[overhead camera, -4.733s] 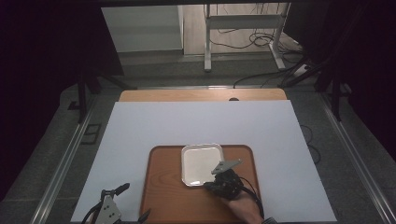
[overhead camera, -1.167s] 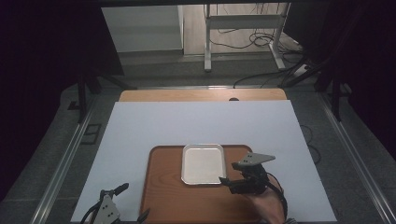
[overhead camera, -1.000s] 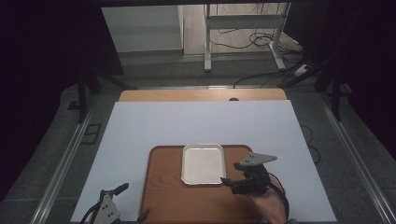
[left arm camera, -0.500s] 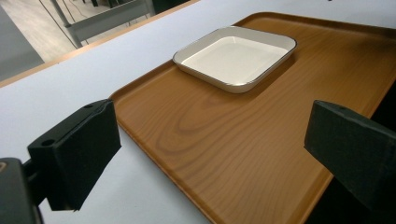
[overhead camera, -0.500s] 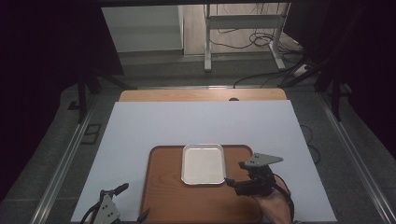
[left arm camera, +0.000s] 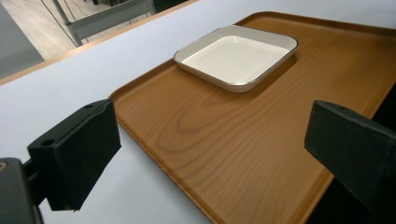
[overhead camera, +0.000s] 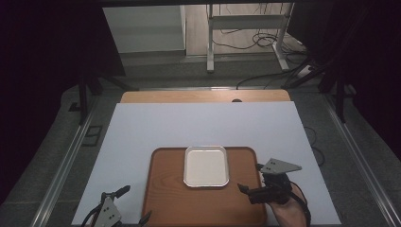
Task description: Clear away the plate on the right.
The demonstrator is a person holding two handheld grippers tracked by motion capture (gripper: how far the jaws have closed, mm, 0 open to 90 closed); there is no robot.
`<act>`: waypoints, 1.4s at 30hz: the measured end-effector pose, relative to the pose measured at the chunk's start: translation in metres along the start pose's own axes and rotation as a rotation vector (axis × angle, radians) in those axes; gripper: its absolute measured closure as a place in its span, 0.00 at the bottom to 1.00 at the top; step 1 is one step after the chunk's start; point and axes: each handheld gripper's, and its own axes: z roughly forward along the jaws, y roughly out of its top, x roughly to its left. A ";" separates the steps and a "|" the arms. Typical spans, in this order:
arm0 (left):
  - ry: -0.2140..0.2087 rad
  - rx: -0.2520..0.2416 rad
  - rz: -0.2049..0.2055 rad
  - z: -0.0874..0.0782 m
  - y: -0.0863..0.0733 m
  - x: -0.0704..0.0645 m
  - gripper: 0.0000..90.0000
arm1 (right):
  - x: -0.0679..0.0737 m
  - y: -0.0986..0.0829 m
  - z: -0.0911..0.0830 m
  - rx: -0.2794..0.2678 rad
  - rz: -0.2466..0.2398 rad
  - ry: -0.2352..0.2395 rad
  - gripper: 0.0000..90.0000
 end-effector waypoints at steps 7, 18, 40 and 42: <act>0.000 -0.001 -0.002 0.000 0.000 0.000 0.04 | -0.007 -0.011 -0.020 -0.033 0.011 -0.027 0.03; 0.000 0.001 -0.002 0.000 0.000 0.000 0.04 | -0.015 -0.031 -0.046 -0.067 0.028 -0.066 0.01; 0.001 0.002 0.000 0.000 0.000 0.000 0.04 | -0.028 -0.069 -0.060 -0.053 0.100 -0.097 0.01; 0.002 0.003 0.001 0.000 0.000 0.000 0.04 | -0.027 -0.069 -0.058 -0.037 0.101 -0.092 0.01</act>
